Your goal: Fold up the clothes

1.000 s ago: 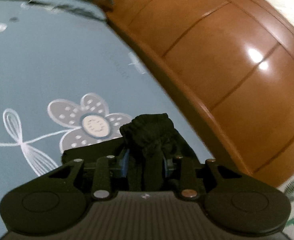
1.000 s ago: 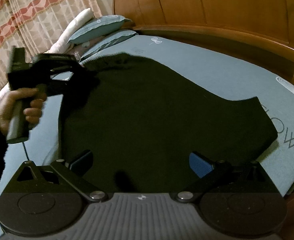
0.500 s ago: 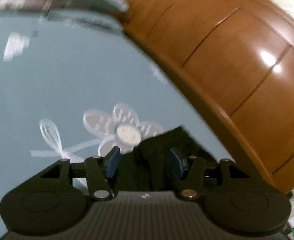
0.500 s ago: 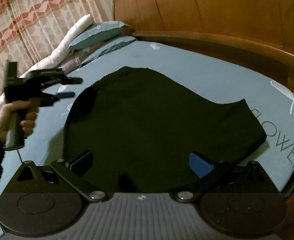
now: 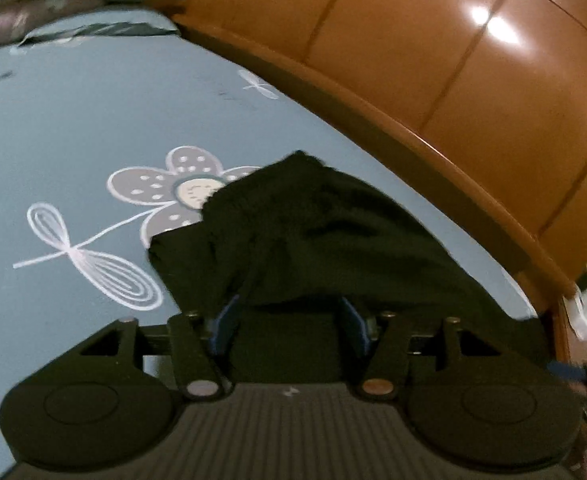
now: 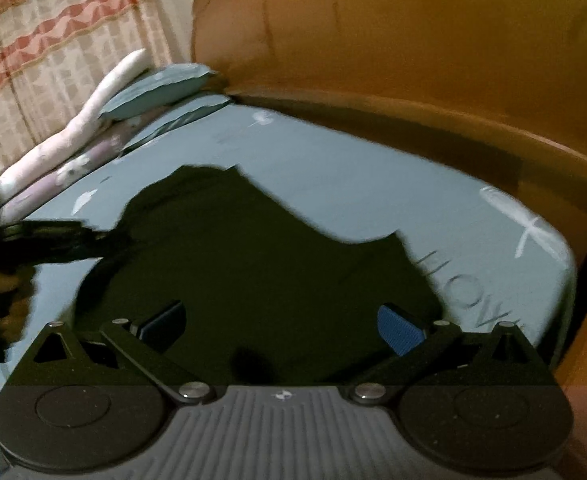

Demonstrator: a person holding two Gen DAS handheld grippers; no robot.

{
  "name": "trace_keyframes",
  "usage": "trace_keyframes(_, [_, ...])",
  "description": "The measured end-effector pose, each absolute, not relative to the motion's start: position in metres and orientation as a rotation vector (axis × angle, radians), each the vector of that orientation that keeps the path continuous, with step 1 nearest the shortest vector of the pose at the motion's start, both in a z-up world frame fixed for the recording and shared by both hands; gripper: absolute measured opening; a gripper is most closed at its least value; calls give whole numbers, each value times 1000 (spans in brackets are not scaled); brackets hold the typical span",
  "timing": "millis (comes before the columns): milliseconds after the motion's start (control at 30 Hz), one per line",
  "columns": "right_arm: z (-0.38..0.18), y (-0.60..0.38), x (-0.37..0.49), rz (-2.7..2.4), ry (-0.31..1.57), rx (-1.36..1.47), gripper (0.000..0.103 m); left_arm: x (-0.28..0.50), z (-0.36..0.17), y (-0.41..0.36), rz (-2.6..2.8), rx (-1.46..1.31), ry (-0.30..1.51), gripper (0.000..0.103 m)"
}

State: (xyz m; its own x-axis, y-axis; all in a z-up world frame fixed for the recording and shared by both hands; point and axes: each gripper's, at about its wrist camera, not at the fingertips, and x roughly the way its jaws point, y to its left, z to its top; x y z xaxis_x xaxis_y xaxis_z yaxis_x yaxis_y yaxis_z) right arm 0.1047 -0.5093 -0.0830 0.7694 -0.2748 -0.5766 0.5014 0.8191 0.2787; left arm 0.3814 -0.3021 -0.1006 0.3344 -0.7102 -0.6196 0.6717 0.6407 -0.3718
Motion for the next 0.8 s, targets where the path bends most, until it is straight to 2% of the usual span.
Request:
trace_keyframes(133, [-88, -525, 114, -448, 532, 449, 103, 352, -82, -316, -1046, -27, 805, 70])
trace_keyframes(400, [-112, -519, 119, -482, 617, 347, 103, 339, -109, -345, -1057, -15, 926, 70])
trace_keyframes(600, [-102, -520, 106, -488, 571, 426, 103, 333, -74, -369, -1152, -74, 868, 72])
trace_keyframes(800, [-100, -517, 102, -475, 575, 428, 103, 335, -108, -403, -1117, 3, 995, 72])
